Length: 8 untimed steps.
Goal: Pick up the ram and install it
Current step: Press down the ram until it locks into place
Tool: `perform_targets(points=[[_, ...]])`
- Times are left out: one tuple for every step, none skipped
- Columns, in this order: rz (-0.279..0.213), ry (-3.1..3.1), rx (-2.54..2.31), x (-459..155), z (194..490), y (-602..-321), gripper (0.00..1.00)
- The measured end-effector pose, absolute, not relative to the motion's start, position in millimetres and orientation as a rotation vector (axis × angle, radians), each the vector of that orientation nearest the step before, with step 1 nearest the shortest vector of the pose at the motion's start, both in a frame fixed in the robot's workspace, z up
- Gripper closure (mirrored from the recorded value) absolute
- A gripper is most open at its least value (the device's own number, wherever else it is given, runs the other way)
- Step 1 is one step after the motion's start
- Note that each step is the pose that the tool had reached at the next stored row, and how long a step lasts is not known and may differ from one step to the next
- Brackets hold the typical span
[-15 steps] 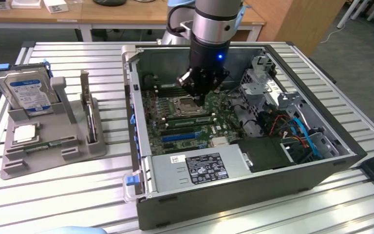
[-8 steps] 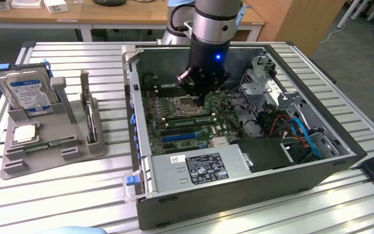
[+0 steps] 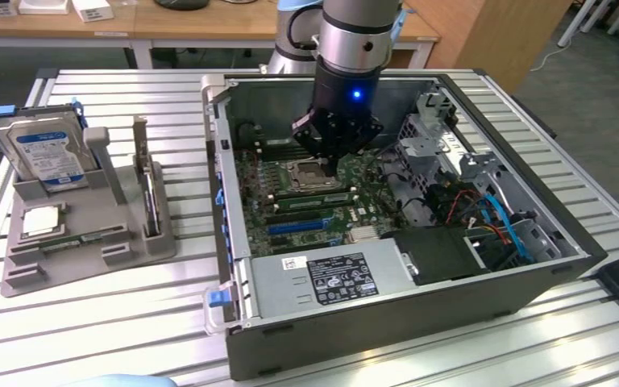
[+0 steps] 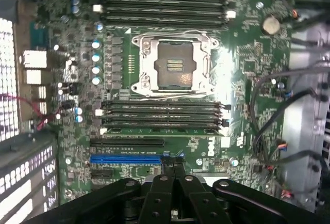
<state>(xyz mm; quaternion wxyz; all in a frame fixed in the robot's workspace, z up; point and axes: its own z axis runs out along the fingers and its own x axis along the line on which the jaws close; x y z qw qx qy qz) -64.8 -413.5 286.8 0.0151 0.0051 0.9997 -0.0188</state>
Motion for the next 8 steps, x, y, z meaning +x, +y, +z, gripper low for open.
perform_targets(points=[[-0.059,3.111,0.043,-64.8,286.8,-413.5,0.90],[-0.059,3.111,0.062,-64.8,286.8,-413.5,0.90],[-0.059,3.111,0.064,-64.8,286.8,-413.5,0.90],[-0.059,3.111,0.064,-64.8,286.8,-413.5,0.90],[-0.059,3.111,0.065,-64.8,286.8,-413.5,0.90],[-0.059,3.111,0.065,-64.8,286.8,-413.5,0.90],[-0.059,3.111,0.065,-64.8,286.8,-413.5,0.90],[-0.059,3.111,0.065,-64.8,286.8,-413.5,0.90]])
